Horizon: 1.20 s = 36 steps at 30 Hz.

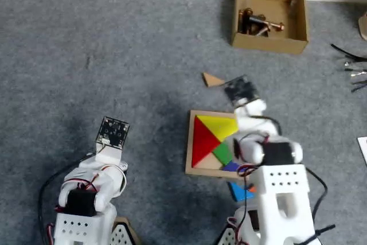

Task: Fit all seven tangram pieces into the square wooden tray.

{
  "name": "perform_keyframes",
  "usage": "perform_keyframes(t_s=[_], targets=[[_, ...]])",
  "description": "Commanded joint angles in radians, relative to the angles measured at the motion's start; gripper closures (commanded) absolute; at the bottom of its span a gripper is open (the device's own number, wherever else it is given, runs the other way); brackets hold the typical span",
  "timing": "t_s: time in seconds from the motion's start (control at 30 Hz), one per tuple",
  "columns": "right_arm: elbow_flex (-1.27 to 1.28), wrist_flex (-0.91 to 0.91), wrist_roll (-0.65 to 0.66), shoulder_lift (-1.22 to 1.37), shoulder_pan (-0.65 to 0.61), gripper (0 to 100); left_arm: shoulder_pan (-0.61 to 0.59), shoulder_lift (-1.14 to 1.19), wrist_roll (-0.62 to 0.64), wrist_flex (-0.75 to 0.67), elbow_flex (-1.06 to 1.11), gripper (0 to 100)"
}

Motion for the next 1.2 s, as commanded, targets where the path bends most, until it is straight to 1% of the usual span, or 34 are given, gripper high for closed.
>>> perform_keyframes(t_s=[0.0,0.07,0.17,0.23,0.33,0.43,0.5,0.6,0.8,1.0,1.1,1.17], targets=[[-0.059,0.016,-0.011,-0.018,0.124,70.7,-0.013,-0.015,0.008,0.003,0.021,99],[-0.027,0.016,-0.011,-0.018,0.168,70.7,-0.013,-0.015,0.008,0.003,0.021,99],[0.024,0.025,-0.011,-0.018,0.182,70.7,-0.013,-0.015,0.009,0.003,0.021,99],[0.059,0.073,-0.011,-0.018,0.180,70.7,-0.013,-0.015,0.011,0.003,0.021,99],[0.061,0.202,-0.017,-0.018,0.170,70.7,-0.013,-0.015,0.011,0.003,0.021,99],[0.016,0.366,-0.017,-0.013,0.107,70.7,-0.015,-0.015,0.012,0.003,0.021,99],[0.004,0.415,-0.018,-0.016,0.079,70.7,-0.015,-0.015,0.012,0.002,0.021,99],[0.010,0.383,-0.015,-0.016,0.064,70.7,-0.015,-0.015,0.012,0.002,0.021,99],[0.013,0.384,0.048,-0.015,-0.067,70.7,-0.015,-0.015,0.012,0.002,0.021,99],[0.015,0.384,0.063,-0.008,-0.107,70.7,-0.015,-0.015,0.012,0.002,0.021,99],[0.015,0.384,0.127,-0.008,-0.113,70.7,-0.015,-0.015,0.012,0.002,0.021,99],[0.033,0.384,0.137,-0.008,-0.113,70.7,-0.015,-0.015,0.012,0.002,0.021,99]])
